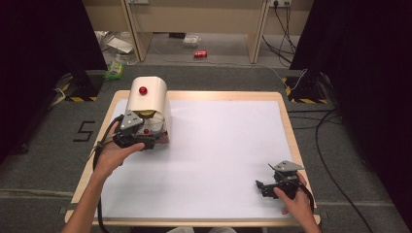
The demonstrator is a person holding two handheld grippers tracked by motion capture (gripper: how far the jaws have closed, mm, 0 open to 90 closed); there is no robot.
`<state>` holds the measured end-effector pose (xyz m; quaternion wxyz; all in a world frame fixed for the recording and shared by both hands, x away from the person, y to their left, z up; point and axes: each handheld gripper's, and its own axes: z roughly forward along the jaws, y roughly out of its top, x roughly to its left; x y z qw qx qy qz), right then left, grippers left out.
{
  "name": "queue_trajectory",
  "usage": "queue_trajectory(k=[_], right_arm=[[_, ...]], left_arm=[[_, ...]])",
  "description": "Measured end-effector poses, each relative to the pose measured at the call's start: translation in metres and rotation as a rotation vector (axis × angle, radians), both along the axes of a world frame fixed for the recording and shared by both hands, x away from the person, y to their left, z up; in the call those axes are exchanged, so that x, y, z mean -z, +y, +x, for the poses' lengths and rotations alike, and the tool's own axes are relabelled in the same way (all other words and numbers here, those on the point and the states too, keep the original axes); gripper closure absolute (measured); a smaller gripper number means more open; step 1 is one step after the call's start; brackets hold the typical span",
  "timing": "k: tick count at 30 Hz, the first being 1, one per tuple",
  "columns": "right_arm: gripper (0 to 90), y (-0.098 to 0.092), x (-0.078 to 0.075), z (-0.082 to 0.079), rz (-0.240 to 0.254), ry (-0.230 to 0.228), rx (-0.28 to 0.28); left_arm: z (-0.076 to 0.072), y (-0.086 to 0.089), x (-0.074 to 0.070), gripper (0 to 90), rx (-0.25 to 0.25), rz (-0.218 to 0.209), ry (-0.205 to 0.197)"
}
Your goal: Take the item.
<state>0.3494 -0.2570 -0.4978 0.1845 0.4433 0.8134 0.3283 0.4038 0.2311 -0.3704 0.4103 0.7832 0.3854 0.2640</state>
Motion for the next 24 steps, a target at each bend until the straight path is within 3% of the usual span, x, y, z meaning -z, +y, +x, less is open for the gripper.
queue_trajectory(k=[4, 13, 24], right_arm=[[0.2, 0.0, 0.0, 0.0, 0.0, -0.001, -0.001], [0.2, 0.0, 0.0, 0.0, 0.0, 0.0, 0.0], [0.2, 0.0, 0.0, 0.0, 0.0, 0.0, 0.0]], left_arm=[[-0.006, 0.0, 0.0, 15.2, 0.002, -0.01, 0.014], [-0.024, 0.0, -0.001, 15.2, 0.006, 0.002, 0.007], [-0.035, 0.0, 0.0, 15.2, 0.016, 0.0, 0.004]])
